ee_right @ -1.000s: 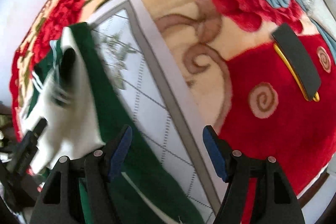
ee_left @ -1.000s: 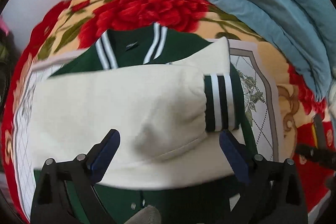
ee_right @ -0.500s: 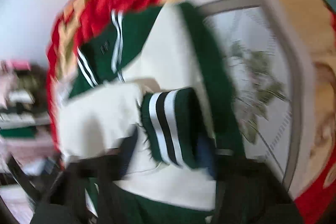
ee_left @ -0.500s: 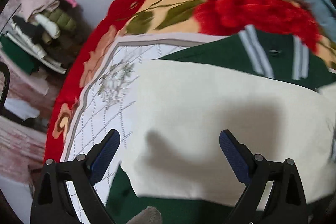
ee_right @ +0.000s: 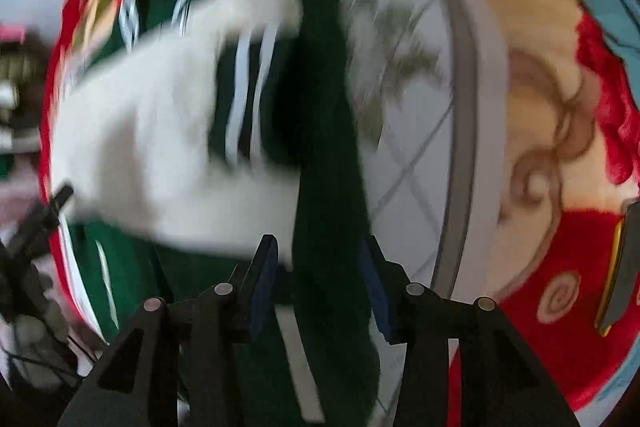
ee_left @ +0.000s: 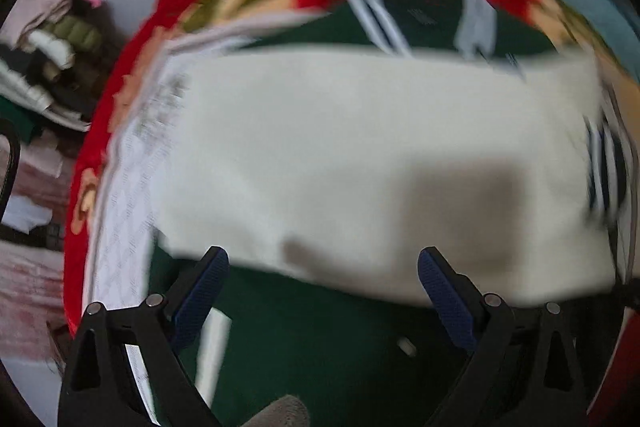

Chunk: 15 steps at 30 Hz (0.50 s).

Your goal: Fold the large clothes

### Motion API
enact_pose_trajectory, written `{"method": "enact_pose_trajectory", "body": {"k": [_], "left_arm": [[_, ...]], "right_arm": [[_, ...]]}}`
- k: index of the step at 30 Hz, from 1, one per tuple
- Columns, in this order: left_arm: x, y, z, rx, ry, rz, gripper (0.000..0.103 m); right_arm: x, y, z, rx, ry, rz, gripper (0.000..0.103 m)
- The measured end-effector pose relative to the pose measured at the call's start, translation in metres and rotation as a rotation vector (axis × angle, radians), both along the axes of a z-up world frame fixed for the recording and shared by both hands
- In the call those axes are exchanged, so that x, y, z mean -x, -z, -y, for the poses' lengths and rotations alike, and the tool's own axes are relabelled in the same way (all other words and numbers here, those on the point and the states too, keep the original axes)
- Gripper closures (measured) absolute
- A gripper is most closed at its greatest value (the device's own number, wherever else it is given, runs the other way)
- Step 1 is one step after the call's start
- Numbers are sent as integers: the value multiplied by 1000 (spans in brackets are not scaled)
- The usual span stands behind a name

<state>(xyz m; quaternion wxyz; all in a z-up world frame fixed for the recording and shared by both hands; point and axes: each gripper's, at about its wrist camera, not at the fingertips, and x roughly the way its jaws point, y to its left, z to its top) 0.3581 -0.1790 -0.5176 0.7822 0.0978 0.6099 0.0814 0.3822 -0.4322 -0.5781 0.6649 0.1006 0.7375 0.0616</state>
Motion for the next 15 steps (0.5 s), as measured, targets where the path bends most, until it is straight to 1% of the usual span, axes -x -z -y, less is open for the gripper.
{"method": "enact_pose_trajectory", "body": {"k": [1, 3, 4, 5, 6, 7, 8, 9, 11, 12, 13, 15], "left_arm": [[4, 9, 9, 2, 11, -18, 6], [12, 28, 24, -22, 37, -39, 6], [15, 39, 32, -41, 55, -46, 6], [17, 48, 37, -67, 63, -48, 6], [19, 57, 40, -92, 70, -49, 6], [19, 60, 41, -98, 70, -46, 6], [19, 63, 41, -106, 64, -39, 4], [18, 64, 40, -105, 57, -32, 3], [16, 64, 38, -99, 47, -26, 2], [15, 65, 37, -97, 40, -24, 1], [15, 65, 37, -91, 39, -24, 0], [15, 66, 40, -83, 43, -31, 0]], "right_arm": [[3, 11, -8, 8, -32, -18, 58], [3, 26, -16, 20, -51, -27, 59], [2, 29, -15, 55, -33, -6, 66], [2, 29, -9, 50, 10, 9, 80], [4, 28, 4, 0, 111, 17, 83], [8, 23, 15, -23, 187, 38, 87], [11, 19, 21, -17, 218, 59, 89], [19, 13, 33, 1, 274, 89, 91], [34, 10, 59, 5, 399, 114, 92], [44, 15, 77, 1, 487, 105, 97], [56, 21, 93, -11, 549, 92, 97], [69, 47, 113, -53, 660, 14, 96]]}}
